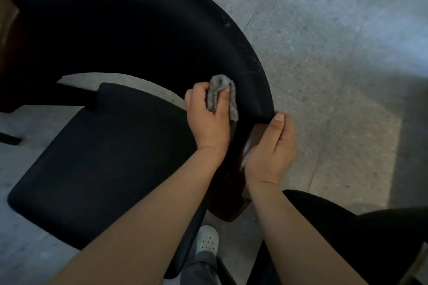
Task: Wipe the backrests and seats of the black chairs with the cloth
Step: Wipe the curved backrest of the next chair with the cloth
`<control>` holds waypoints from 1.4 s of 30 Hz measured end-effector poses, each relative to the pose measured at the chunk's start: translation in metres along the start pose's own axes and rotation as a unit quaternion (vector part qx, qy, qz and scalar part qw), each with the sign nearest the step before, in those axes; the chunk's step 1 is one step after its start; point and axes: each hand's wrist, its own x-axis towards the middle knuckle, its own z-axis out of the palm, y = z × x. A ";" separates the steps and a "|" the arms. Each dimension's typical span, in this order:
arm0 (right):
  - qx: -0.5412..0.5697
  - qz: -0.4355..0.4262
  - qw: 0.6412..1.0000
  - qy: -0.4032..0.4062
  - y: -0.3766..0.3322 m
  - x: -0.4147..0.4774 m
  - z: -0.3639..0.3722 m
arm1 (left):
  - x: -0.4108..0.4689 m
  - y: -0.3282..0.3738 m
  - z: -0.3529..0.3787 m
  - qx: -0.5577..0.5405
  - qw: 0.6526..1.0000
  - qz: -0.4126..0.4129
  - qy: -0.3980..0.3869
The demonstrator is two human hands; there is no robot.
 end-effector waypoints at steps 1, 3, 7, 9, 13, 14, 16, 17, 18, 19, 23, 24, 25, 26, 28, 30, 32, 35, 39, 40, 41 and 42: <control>-0.001 0.001 1.000 0.000 0.000 0.000 0.000 | 0.001 -0.003 0.000 -0.002 1.000 -0.010 -0.005; 0.001 0.003 1.000 -0.001 0.000 -0.001 0.000 | 0.002 -0.010 -0.002 -0.005 0.999 -0.048 -0.016; 0.003 -0.006 1.000 -0.002 -0.001 -0.001 0.000 | 0.004 -0.039 -0.011 0.018 0.993 -0.109 -0.033; -0.001 -0.007 1.000 -0.002 -0.001 0.000 0.000 | 0.005 -0.054 -0.016 0.042 0.988 -0.145 -0.042; -0.004 -0.003 1.000 -0.007 -0.001 -0.001 -0.002 | 0.003 -0.072 -0.033 0.084 0.971 -0.209 -0.086; -0.007 -0.003 1.000 -0.007 -0.001 -0.001 -0.002 | 0.002 -0.071 -0.038 0.084 0.972 -0.198 -0.090; -0.012 -0.004 1.000 -0.008 -0.001 0.000 -0.002 | 0.002 -0.060 -0.045 0.062 0.984 -0.147 -0.082; -0.013 -0.004 1.000 -0.009 -0.002 -0.001 -0.002 | 0.002 -0.050 -0.047 0.044 0.990 -0.111 -0.077; -0.014 -0.004 1.000 -0.009 -0.002 -0.001 -0.002 | 0.004 -0.037 -0.047 0.030 0.994 -0.069 -0.074; -0.014 -0.003 1.000 -0.009 -0.003 -0.001 -0.001 | 0.006 -0.022 -0.046 0.020 0.997 -0.022 -0.074; -0.002 -0.004 1.000 -0.007 -0.006 -0.002 -0.002 | 0.020 0.032 -0.024 0.024 0.987 0.135 -0.088; -0.002 -0.005 1.000 -0.007 -0.007 -0.002 -0.002 | 0.023 0.041 -0.017 0.030 0.983 0.154 -0.097; -0.005 -0.006 1.000 -0.006 -0.007 -0.001 -0.003 | 0.025 0.047 -0.012 0.041 0.980 0.164 -0.108; -0.007 -0.007 1.000 -0.005 -0.007 -0.001 -0.003 | 0.026 0.051 -0.007 0.055 0.978 0.167 -0.116; -0.010 -0.003 1.000 -0.006 -0.007 -0.001 -0.003 | 0.027 0.053 0.000 0.102 0.972 0.177 -0.117; -0.014 0.007 1.000 -0.011 -0.007 -0.001 -0.003 | 0.029 0.054 0.005 0.142 0.964 0.195 -0.110; -0.013 0.008 1.000 -0.014 -0.006 -0.001 -0.003 | 0.031 0.057 0.008 0.163 0.960 0.199 -0.108; -0.014 0.006 1.000 -0.013 -0.005 -0.002 -0.003 | 0.036 0.058 0.010 0.181 0.958 0.195 -0.105; -0.016 -0.002 1.000 -0.012 -0.004 -0.001 -0.003 | 0.044 0.052 0.010 0.136 0.983 0.111 -0.042; -0.015 -0.004 1.000 -0.013 -0.003 -0.001 -0.003 | 0.043 0.048 0.010 0.113 0.990 0.082 -0.029; -0.015 -0.005 1.000 -0.014 -0.003 -0.001 -0.002 | 0.042 0.043 0.011 0.090 0.994 0.057 -0.020; -0.015 -0.004 1.000 -0.015 -0.003 0.000 -0.002 | 0.039 0.037 0.010 0.071 0.997 0.036 -0.014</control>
